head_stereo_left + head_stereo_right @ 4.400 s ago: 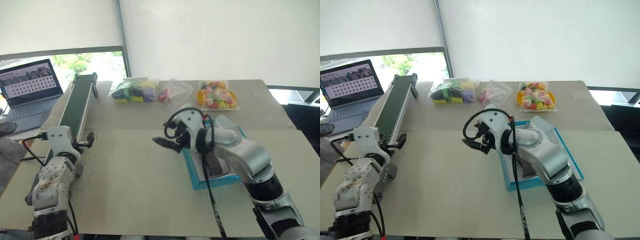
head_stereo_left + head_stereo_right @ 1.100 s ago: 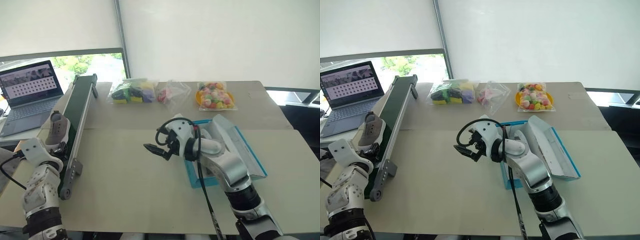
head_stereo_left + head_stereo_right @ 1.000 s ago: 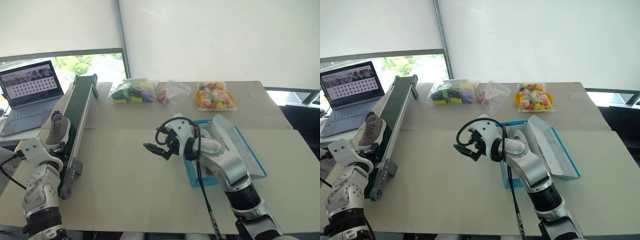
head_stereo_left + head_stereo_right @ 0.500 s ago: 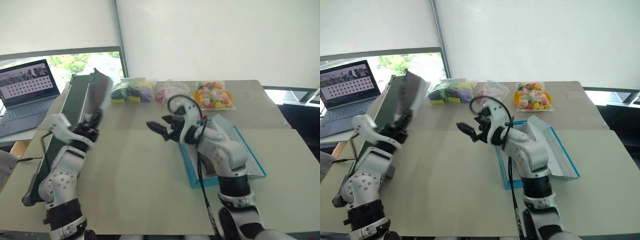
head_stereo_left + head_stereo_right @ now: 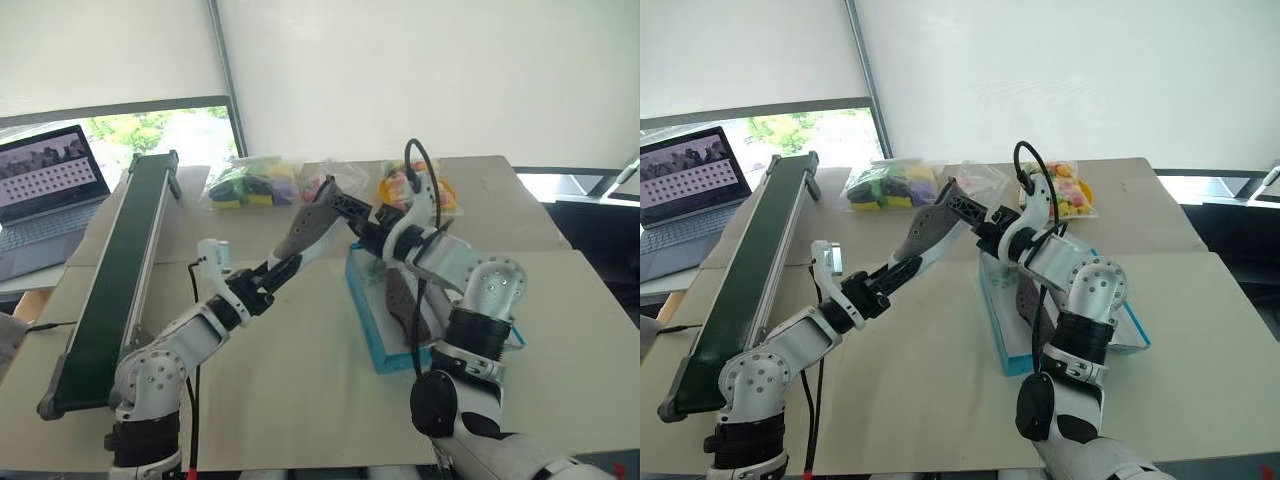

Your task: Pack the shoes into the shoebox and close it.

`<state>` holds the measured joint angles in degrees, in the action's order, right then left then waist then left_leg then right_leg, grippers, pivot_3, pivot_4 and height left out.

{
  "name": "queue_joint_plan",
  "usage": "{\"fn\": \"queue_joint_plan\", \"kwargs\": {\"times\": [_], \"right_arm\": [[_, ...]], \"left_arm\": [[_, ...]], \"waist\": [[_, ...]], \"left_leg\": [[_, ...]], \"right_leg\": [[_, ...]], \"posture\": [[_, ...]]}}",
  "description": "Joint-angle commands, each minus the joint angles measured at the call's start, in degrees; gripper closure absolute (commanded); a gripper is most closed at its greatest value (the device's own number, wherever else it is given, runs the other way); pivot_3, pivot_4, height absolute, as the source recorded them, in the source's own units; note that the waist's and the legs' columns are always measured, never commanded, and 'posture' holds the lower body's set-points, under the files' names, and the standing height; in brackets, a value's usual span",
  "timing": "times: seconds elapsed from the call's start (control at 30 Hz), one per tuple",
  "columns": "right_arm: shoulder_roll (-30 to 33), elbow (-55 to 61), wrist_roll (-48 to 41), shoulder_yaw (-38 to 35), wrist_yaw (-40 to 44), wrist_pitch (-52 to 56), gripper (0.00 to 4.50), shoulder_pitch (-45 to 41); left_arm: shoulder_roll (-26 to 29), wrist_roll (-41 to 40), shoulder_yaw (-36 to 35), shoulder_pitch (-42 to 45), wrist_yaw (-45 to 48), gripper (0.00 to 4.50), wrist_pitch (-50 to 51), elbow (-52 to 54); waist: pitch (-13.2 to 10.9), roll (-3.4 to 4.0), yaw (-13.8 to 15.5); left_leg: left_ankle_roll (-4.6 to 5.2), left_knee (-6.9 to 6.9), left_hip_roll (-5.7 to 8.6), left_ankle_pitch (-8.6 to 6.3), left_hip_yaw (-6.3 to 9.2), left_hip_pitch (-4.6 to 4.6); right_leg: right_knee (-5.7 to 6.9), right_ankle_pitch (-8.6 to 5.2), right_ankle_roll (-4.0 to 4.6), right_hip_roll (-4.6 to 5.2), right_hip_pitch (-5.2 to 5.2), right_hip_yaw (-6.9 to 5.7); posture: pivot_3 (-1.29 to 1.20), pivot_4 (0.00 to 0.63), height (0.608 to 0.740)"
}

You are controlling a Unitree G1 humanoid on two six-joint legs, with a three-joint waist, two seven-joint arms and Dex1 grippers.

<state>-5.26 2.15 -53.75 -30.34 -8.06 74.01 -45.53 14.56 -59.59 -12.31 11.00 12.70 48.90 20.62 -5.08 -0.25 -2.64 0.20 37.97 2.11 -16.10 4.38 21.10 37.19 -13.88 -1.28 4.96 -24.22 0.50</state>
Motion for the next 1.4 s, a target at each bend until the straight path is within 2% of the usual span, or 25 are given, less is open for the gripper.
{"fn": "queue_joint_plan", "kwargs": {"times": [0.03, 0.23, 0.37, 0.63, 0.67, 0.77, 0.83, 0.93, 1.07, 1.2, 1.33, 1.4], "right_arm": [[-5.4, 3.4, -5.1, 2.4, -2.3, -0.2, 0.73, -2.2], [-4.8, 4.2, -8.8, 4.6, -4.8, -2.0, 2.79, -1.2], [-4.6, 3.8, -11.0, 5.0, -6.3, -3.1, 3.99, -1.0], [-5.4, 3.4, -19.1, 3.9, -10.9, -7.7, 4.04, -1.4], [-5.4, 3.2, -19.9, 3.8, -11.6, -8.7, 4.05, -1.5], [-4.0, 2.4, -21.7, 3.3, -13.4, -12.4, 4.05, -1.8], [-2.2, 1.9, -22.1, 3.6, -14.0, -14.4, 4.05, -2.0], [7.8, 0.2, -19.0, 4.2, -10.5, -14.8, 4.05, -6.5], [23.4, -7.3, -18.1, 6.6, -6.0, -5.0, 4.05, -12.4], [34.7, -12.7, -13.6, 14.1, 2.4, 4.7, 4.05, -15.6], [44.3, -14.4, -6.3, 26.9, 16.2, 9.8, 4.05, -16.9], [48.1, -14.6, -1.4, 35.3, 24.4, 8.6, 4.05, -16.9]], "left_arm": [[0.8, 0.0, 0.5, 1.7, 2.1, 1.93, -1.4, 1.6], [0.9, 1.1, 0.7, 1.8, 2.9, 1.93, -1.9, 1.0], [1.3, 2.1, 1.3, 1.6, 3.7, 1.93, -2.4, 1.0], [4.5, 11.7, 5.5, 0.8, 6.4, 1.93, -7.0, 1.2], [4.8, 11.9, 5.8, 0.7, 7.2, 1.12, -7.4, 1.3], [6.5, 15.3, 7.8, 0.7, 8.4, 0.09, -8.8, 2.2], [7.2, 16.8, 8.7, 0.6, 9.0, 0.09, -9.1, 2.4], [9.0, 18.6, 9.7, -0.6, 11.3, 0.09, -9.4, 2.9], [13.2, 23.3, 12.3, -2.6, 15.3, 0.09, -11.1, 3.5], [15.7, 24.7, 13.7, -3.4, 19.4, 0.09, -12.0, 3.5], [16.8, 26.2, 14.5, -3.0, 21.7, 0.09, -12.5, 3.1], [17.2, 27.6, 15.5, -2.6, 23.1, 0.09, -13.4, 2.9]], "waist": [[0.0, 0.00, 0.0], [0.0, 0.00, 0.1], [0.0, 0.01, 0.1], [0.0, 0.03, 0.1], [0.0, 0.03, 0.1], [0.0, 0.05, 0.1], [0.0, 0.07, 0.1], [-0.1, 0.20, 0.0], [-0.2, 0.27, 0.5], [-0.2, 0.26, 0.5], [-0.2, 0.27, 0.1], [-0.2, 0.28, 0.2]], "left_leg": [[0.00, 0.00, -0.01, 0.00, -0.01, 0.00], [0.05, 0.01, 0.00, -0.03, 0.00, 0.01], [0.09, 0.01, 0.01, -0.05, 0.00, 0.02], [0.09, 0.01, 0.00, -0.05, -0.01, 0.02], [0.09, 0.01, 0.00, -0.05, -0.01, 0.01], [0.10, 0.01, 0.00, -0.06, -0.01, 0.01], [0.13, 0.00, 0.05, -0.07, -0.01, 0.02], [0.19, 0.01, 0.04, -0.11, -0.03, 0.02], [0.23, 0.07, 0.09, -0.13, -0.07, 0.07], [0.67, 0.05, 0.04, -0.38, -0.23, 0.07], [0.98, 0.02, -0.25, -0.54, -0.51, 0.43], [1.02, 0.03, -0.27, -0.53, -0.66, 0.22]], "right_leg": [[0.00, 0.00, 0.00, 0.00, -0.01, 0.01], [-0.01, 0.00, -0.01, 0.03, -0.01, 0.00], [-0.02, 0.00, -0.01, 0.04, -0.01, 0.00], [-0.03, 0.00, -0.01, 0.02, -0.01, 0.00], [-0.03, 0.00, -0.01, 0.02, 0.00, 0.00], [-0.03, 0.00, -0.01, 0.01, 0.00, 0.00], [-0.03, 0.00, -0.01, 0.01, -0.01, 0.00], [-0.04, 0.00, -0.01, 0.00, -0.02, -0.01], [-0.10, -0.01, -0.02, 0.05, -0.01, -0.08], [-0.29, -0.03, 0.00, -0.02, 0.11, -0.22], [-0.46, -0.07, 0.06, -0.16, 0.14, 0.16], [-0.50, -0.07, 0.06, -0.16, 0.09, 0.16]], "posture": [[0.00, 0.150, 0.661], [0.00, 0.150, 0.661], [0.00, 0.150, 0.661], [0.00, 0.150, 0.661], [0.00, 0.150, 0.661], [0.00, 0.150, 0.661], [0.00, 0.150, 0.661], [0.00, 0.150, 0.661], [0.00, 0.150, 0.661], [0.00, 0.150, 0.661], [0.00, 0.150, 0.661], [0.00, 0.150, 0.661]]}}
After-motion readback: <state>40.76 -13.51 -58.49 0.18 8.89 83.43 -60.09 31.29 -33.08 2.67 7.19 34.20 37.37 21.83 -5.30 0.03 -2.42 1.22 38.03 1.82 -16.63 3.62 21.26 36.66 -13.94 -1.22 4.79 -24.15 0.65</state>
